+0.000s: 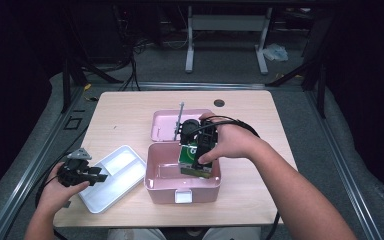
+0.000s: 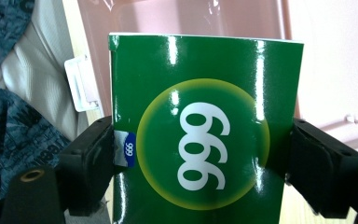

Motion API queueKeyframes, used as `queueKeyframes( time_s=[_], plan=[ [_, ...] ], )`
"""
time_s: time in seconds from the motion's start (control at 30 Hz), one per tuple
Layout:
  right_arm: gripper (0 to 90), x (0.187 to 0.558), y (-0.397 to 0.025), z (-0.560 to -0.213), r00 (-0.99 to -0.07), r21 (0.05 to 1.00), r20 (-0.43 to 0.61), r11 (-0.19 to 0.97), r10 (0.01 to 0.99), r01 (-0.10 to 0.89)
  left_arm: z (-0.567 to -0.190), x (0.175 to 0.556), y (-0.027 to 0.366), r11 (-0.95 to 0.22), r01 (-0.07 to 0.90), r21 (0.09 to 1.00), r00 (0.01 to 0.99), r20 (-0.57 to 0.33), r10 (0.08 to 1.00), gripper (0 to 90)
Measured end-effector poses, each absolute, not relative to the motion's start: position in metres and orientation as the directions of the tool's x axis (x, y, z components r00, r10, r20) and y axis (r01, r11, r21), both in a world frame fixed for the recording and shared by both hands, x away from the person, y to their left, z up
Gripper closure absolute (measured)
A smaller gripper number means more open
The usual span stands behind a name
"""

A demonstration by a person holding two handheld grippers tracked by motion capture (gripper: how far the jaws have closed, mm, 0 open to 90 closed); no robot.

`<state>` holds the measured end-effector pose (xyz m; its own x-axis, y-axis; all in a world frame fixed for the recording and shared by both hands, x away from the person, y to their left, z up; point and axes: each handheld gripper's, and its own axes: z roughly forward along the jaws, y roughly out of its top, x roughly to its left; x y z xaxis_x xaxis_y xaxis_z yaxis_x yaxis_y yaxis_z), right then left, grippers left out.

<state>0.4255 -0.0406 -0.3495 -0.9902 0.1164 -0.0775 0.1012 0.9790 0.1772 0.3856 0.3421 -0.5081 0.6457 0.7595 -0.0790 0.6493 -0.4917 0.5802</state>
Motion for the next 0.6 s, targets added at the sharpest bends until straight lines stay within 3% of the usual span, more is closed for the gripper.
queueKeyframes(
  time_s=[0.27,0.6],
  plan=[
    [16.4,0.427,-0.034,-0.361,-0.990,0.165,-0.111,0.984,0.088,0.069,-0.508,0.386,0.342,-0.489,0.653,0.579,0.644,-0.083,0.761,56.1],
    [16.4,0.434,-0.032,-0.392,-0.992,0.159,-0.078,0.984,0.096,0.082,-0.509,0.386,0.342,-0.489,0.654,0.577,0.643,-0.084,0.761,56.1]
  ],
)
